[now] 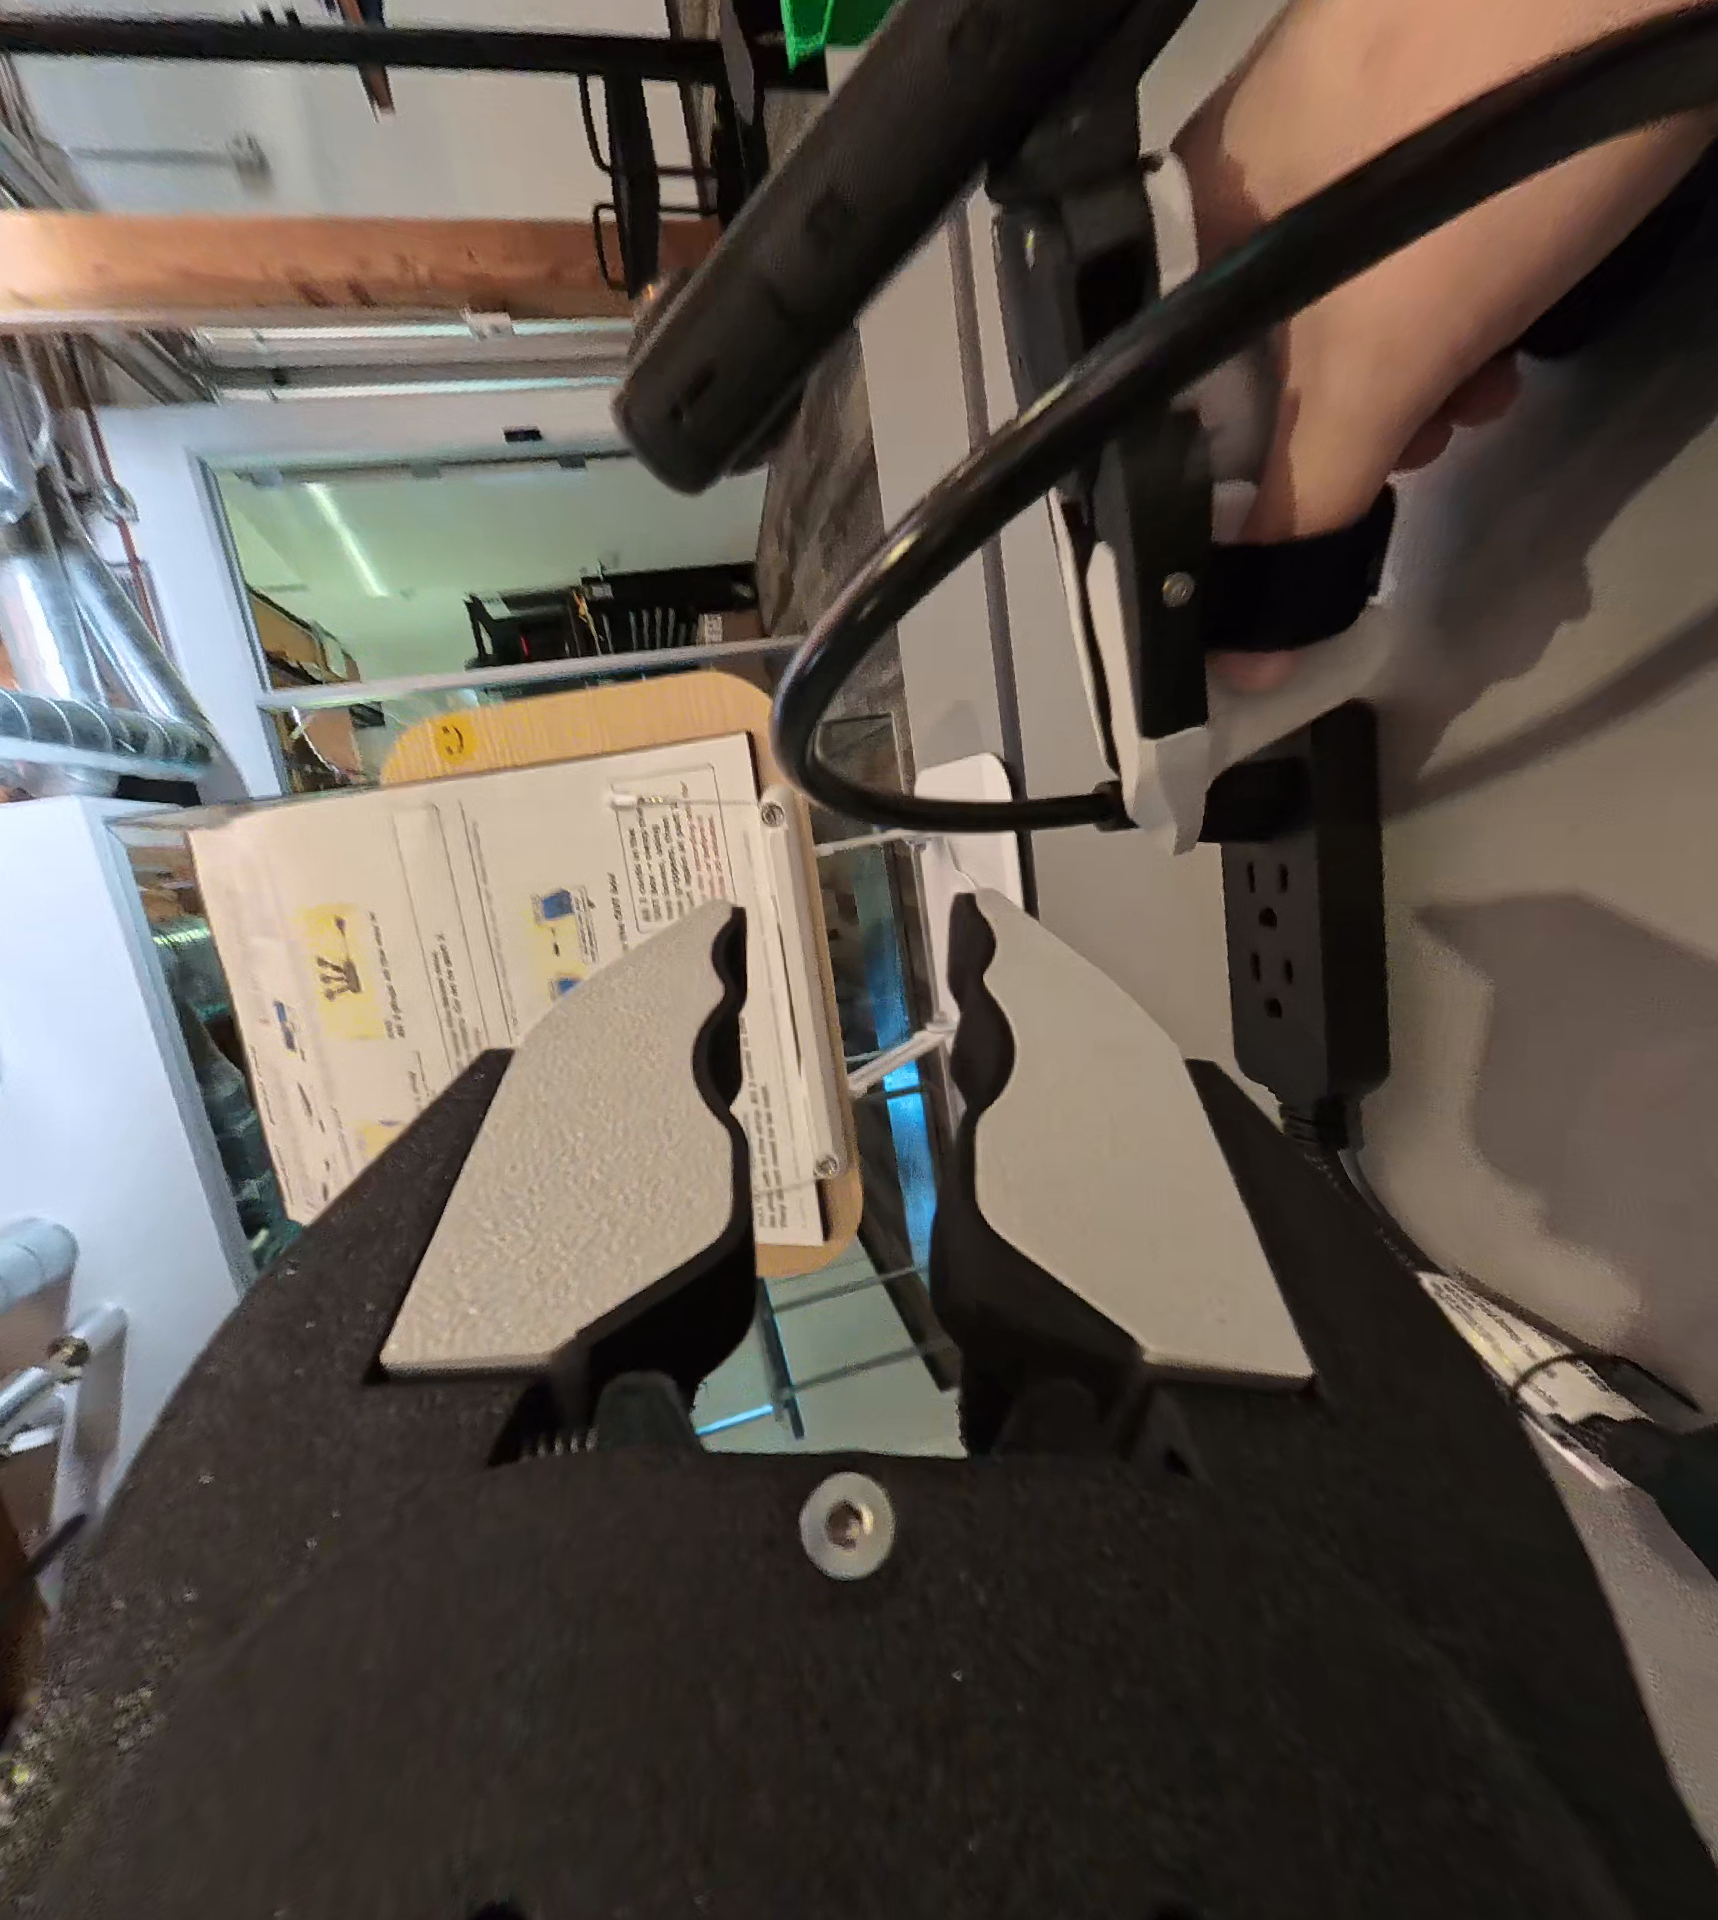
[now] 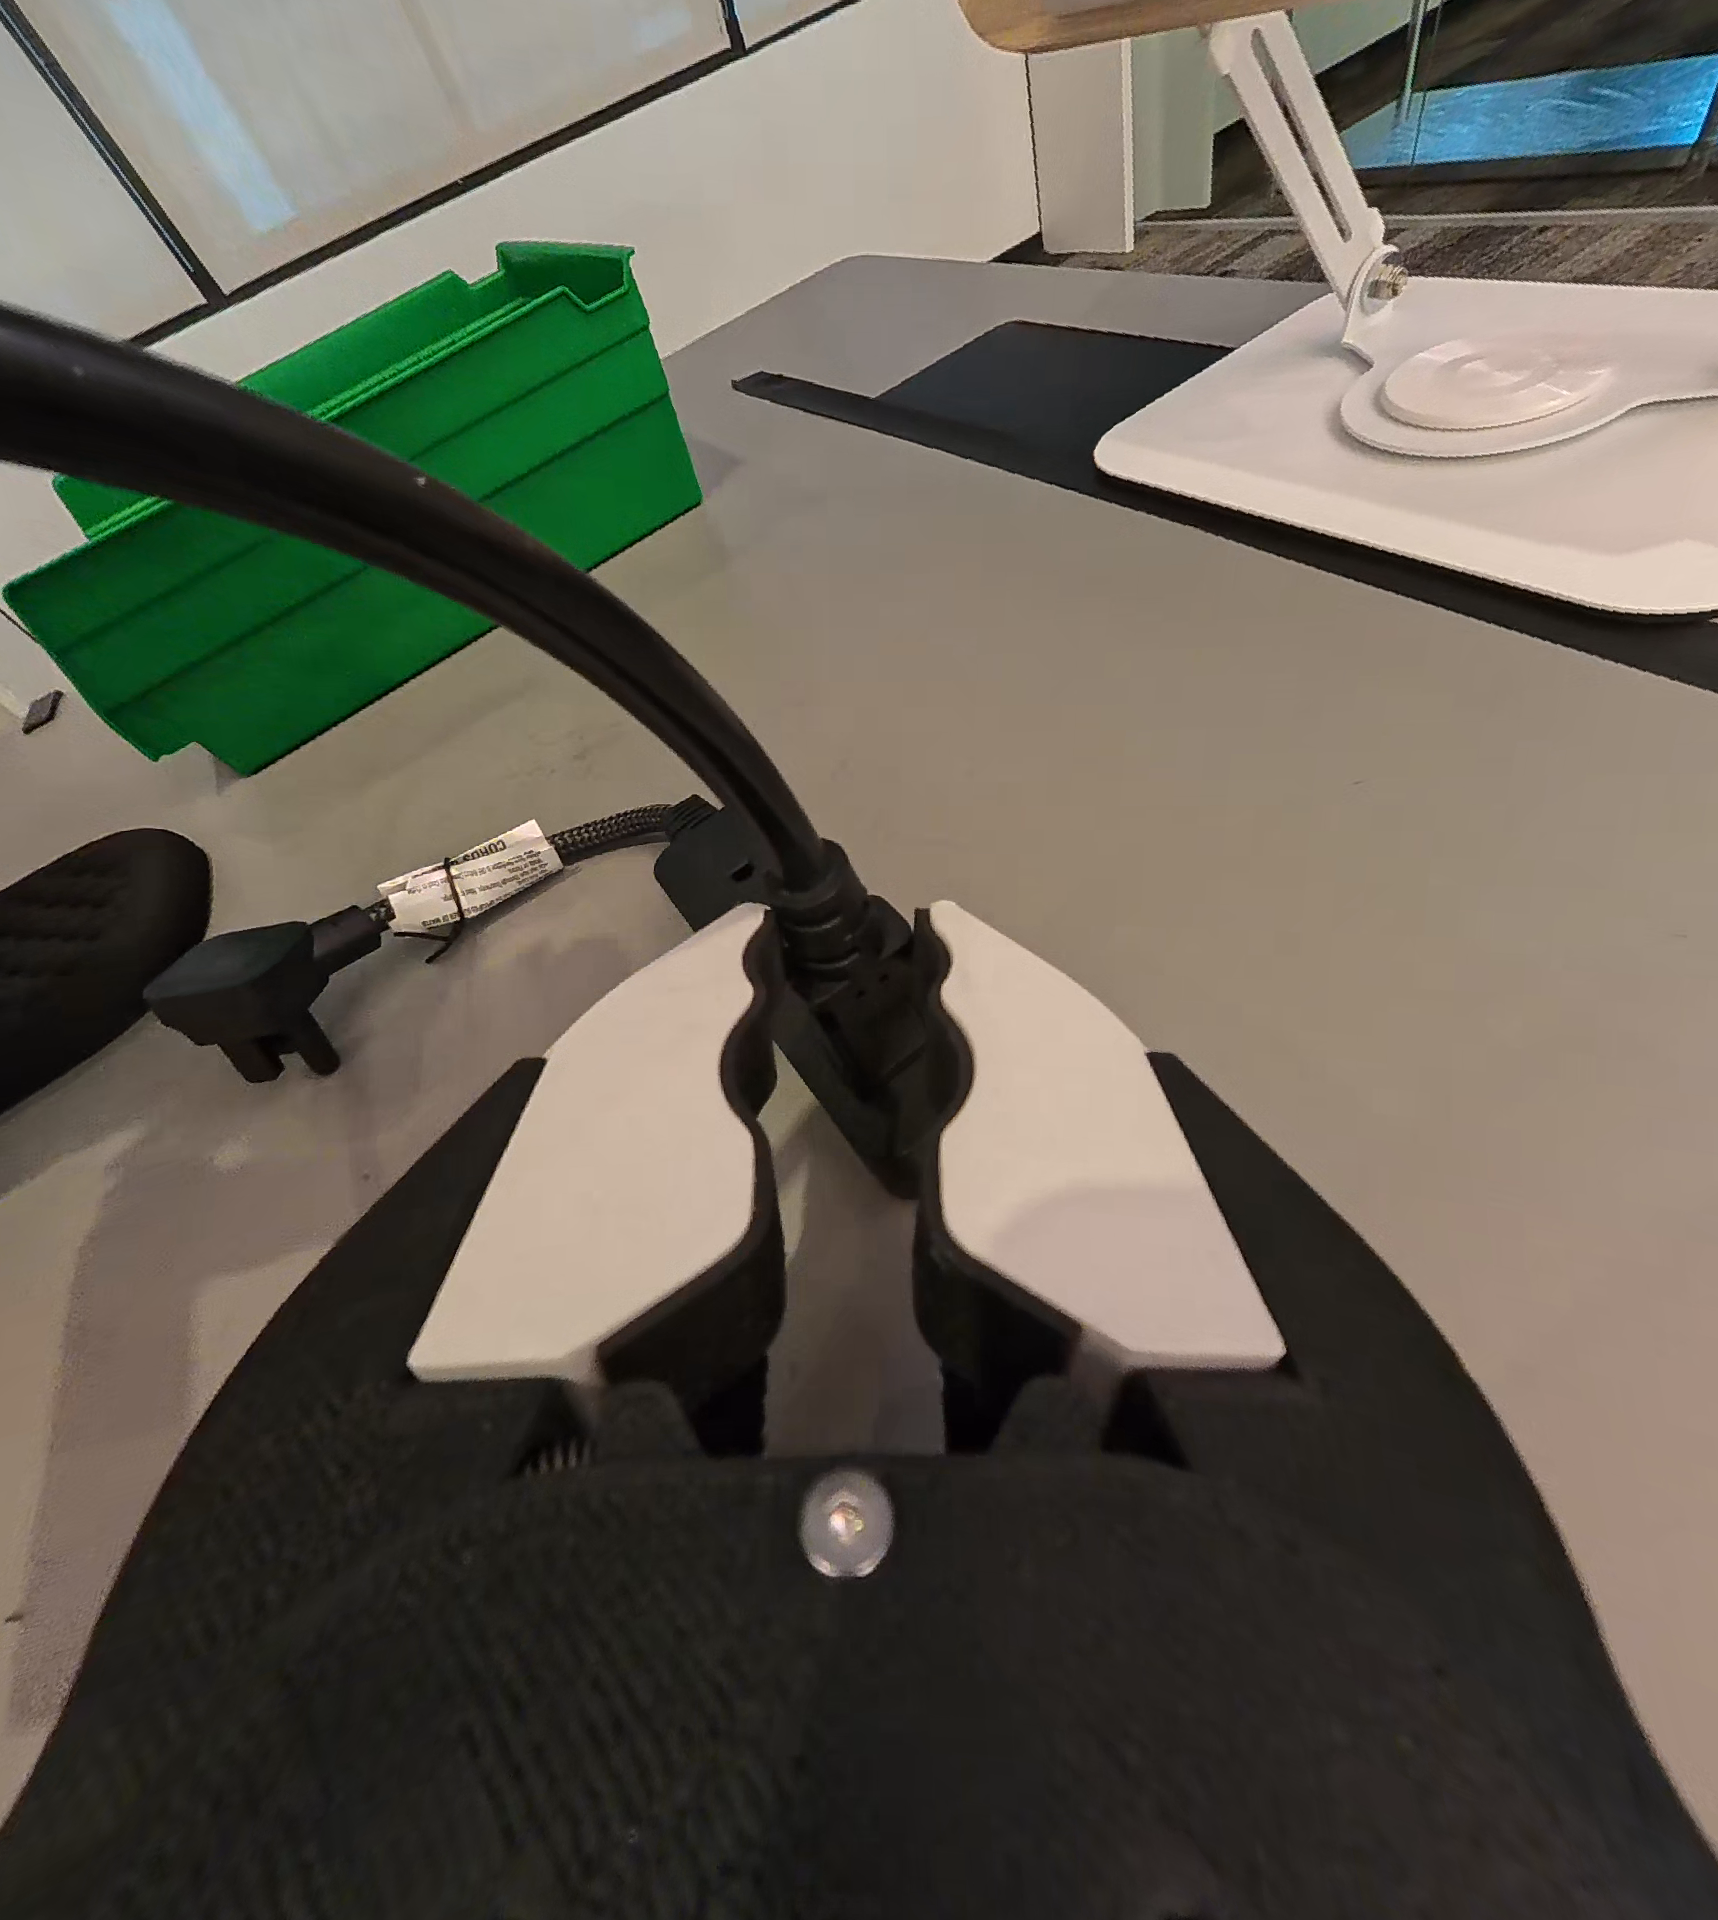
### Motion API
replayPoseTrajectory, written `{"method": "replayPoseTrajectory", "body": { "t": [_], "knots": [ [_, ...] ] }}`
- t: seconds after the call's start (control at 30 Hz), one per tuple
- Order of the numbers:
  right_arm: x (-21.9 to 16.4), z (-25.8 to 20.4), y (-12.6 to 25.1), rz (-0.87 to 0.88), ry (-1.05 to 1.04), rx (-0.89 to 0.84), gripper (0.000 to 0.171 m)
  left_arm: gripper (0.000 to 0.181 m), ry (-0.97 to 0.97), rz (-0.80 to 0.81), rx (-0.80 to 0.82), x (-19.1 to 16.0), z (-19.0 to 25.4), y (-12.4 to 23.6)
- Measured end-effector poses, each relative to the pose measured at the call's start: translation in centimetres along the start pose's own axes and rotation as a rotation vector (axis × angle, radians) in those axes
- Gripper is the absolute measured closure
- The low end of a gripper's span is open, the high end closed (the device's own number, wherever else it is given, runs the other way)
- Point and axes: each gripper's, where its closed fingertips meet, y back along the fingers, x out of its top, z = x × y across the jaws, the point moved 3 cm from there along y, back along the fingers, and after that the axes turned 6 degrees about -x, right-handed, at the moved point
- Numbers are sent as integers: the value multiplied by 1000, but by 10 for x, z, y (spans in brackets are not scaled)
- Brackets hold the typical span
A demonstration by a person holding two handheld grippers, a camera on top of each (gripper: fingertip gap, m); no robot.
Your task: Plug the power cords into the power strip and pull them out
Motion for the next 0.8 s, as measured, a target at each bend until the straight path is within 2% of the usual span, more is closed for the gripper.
{"method": "replayPoseTrajectory", "body": {
  "t": [0.8],
  "knots": [
    [0, 1, 1, 0, -21, 12, 146, 149, -77, 52, -14, 21, 9, 2]
  ]
}}
